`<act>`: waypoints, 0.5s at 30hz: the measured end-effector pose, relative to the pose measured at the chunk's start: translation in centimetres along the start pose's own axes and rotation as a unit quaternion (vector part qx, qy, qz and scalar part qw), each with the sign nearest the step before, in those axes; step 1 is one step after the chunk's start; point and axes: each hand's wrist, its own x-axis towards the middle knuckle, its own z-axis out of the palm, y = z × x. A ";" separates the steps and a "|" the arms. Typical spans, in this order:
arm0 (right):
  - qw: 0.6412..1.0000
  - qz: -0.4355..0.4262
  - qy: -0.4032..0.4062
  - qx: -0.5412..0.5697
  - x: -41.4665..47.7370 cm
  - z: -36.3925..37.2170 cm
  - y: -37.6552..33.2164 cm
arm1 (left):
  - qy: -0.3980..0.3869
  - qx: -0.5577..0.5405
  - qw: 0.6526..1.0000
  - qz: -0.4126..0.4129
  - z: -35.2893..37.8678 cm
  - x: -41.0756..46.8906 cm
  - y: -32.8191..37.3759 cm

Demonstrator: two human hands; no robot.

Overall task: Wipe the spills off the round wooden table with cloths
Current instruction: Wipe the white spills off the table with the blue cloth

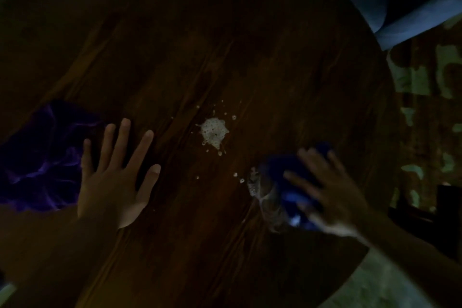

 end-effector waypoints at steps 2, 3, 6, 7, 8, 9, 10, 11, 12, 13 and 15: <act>0.984 0.167 0.043 0.041 3.3 -1.2 3.5 | 0.003 0.000 1.000 0.001 0.0 0.1 0.0; 0.962 0.258 0.068 0.057 5.3 -1.7 4.3 | 0.002 0.000 1.000 0.000 0.1 0.1 -0.1; 0.922 0.368 0.088 0.079 9.3 -3.1 1.0 | 0.003 -0.005 1.000 -0.004 -0.1 0.0 -0.2; 0.939 0.327 0.082 0.069 9.1 -2.9 -1.7 | 0.004 -0.006 1.000 -0.006 -0.1 -0.1 -0.2; 0.962 0.257 0.068 0.063 7.8 -2.5 -4.7 | 0.003 -0.007 1.000 -0.007 -0.2 -0.1 -0.2; 0.981 0.177 0.045 0.063 5.7 -1.8 -7.4 | 0.001 -0.008 1.000 -0.006 -0.2 -0.1 -0.1; 0.993 0.102 0.020 0.059 2.9 -1.0 -9.5 | -0.001 -0.009 1.000 -0.006 -0.2 -0.1 0.0; 0.998 0.036 0.008 0.045 0.0 0.1 -10.3 | -0.001 -0.008 1.000 -0.007 -0.2 -0.1 0.0; 1.000 -0.007 0.010 0.026 -2.5 1.0 -9.8 | -0.001 -0.009 1.000 -0.008 -0.2 -0.1 0.1; 1.000 -0.020 0.010 0.015 -4.3 1.5 -8.2 | 0.000 -0.009 1.000 -0.008 -0.1 -0.1 0.1; 0.997 0.068 0.018 0.026 -5.8 2.0 -4.4 | 0.002 -0.005 1.000 -0.011 0.0 -0.1 0.2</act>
